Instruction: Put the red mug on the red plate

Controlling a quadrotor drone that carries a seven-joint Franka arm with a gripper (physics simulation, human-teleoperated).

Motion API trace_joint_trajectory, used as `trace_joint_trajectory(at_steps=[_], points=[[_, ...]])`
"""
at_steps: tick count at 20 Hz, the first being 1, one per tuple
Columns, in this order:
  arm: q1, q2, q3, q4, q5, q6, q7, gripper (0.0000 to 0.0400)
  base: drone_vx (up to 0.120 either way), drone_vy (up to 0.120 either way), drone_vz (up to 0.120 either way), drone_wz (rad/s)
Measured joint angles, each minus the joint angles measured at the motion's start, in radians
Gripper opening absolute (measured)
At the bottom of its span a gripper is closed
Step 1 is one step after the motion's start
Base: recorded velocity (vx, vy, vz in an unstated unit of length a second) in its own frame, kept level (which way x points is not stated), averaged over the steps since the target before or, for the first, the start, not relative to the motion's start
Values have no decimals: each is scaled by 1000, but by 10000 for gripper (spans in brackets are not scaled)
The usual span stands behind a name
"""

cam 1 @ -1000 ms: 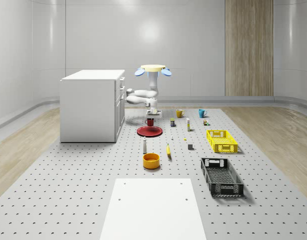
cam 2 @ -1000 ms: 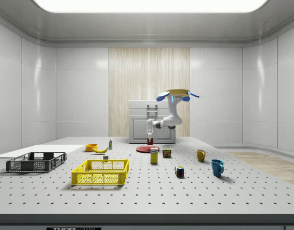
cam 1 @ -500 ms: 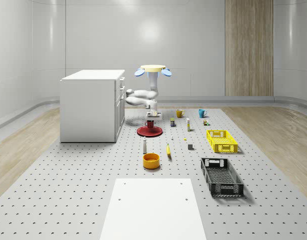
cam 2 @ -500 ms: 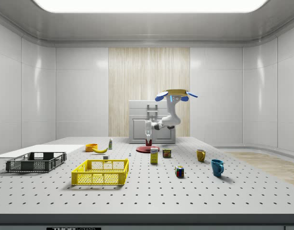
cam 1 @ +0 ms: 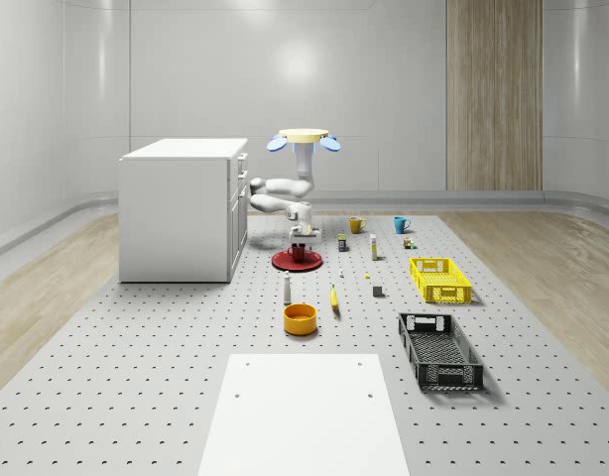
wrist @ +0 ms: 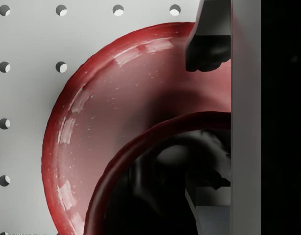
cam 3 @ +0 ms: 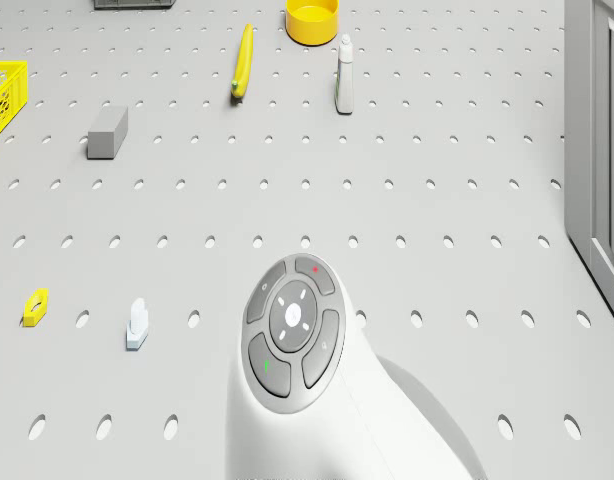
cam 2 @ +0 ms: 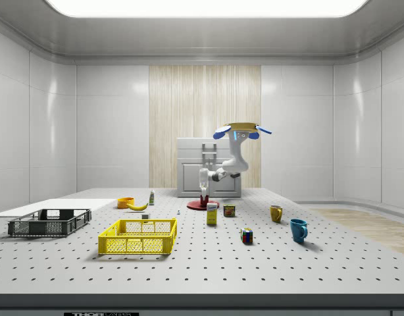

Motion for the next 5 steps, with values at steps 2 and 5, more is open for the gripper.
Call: trace_joint_trajectory(at_steps=[2,5], points=[[4,1,16,-5,15,-8,0,352,0,0,0,0],[7,3,33,-11,31,-15,0,377,0,0,0,0]])
